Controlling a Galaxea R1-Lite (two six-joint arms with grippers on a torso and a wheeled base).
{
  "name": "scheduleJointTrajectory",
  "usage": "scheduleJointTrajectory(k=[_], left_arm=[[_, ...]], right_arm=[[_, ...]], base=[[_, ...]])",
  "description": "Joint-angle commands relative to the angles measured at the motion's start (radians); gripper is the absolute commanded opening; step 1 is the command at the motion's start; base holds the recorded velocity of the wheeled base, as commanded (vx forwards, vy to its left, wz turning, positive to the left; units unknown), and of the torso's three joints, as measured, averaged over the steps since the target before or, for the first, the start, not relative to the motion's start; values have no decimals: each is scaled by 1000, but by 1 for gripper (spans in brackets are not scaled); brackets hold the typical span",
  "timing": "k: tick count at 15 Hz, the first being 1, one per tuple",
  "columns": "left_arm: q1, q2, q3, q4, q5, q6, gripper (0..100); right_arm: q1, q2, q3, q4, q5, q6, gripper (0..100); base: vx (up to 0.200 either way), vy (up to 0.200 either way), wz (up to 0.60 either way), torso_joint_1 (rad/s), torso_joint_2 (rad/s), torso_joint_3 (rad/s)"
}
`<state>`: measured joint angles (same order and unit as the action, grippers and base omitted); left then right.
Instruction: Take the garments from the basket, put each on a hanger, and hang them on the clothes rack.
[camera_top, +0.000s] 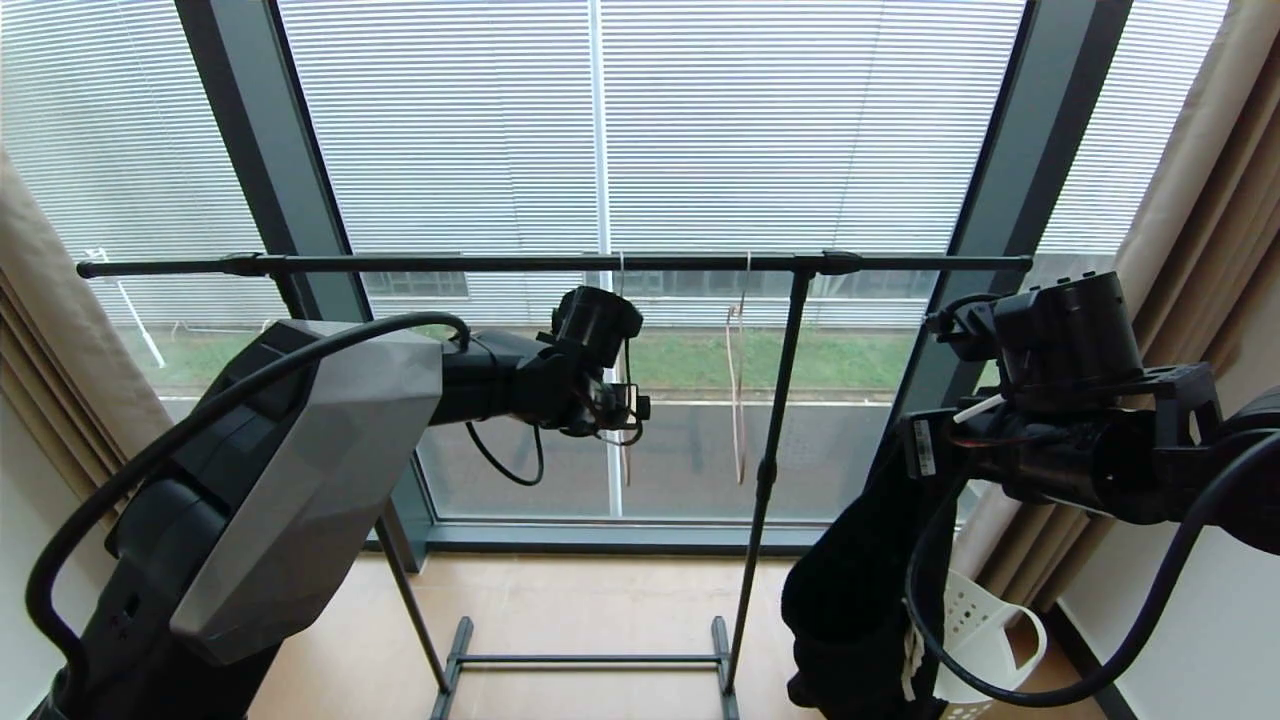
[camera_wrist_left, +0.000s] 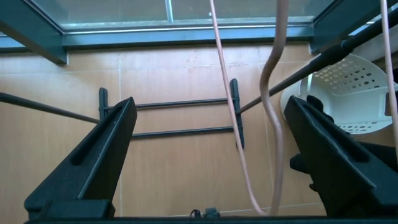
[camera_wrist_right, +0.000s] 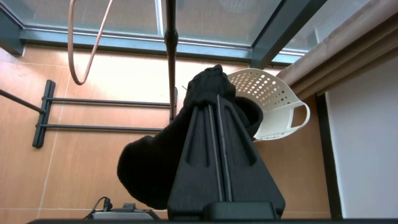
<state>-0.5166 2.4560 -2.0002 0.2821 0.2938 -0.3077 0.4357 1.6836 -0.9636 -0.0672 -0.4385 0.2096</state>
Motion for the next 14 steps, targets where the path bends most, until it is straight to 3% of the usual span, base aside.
scheduleJointTrajectory(k=[1, 6, 11, 12, 14], left_arm=[[0, 0, 0, -20, 1, 1, 100], [-5, 31, 0, -150, -4, 21, 100], [-6, 43, 0, -185, -1, 22, 100], [-6, 47, 0, -185, 1, 22, 0], [-6, 46, 0, -185, -1, 22, 0]], right_arm=[[1, 4, 0, 0, 0, 1, 0], [1, 5, 2, 0, 0, 1, 0], [1, 24, 6, -28, 0, -1, 0], [1, 24, 8, -29, 0, -1, 0], [1, 24, 8, -29, -2, 1, 0]], base=[[0, 0, 0, 0, 0, 0], [0, 0, 0, 0, 0, 0], [0, 0, 0, 0, 0, 0], [0, 0, 0, 0, 0, 0], [0, 0, 0, 0, 0, 0]])
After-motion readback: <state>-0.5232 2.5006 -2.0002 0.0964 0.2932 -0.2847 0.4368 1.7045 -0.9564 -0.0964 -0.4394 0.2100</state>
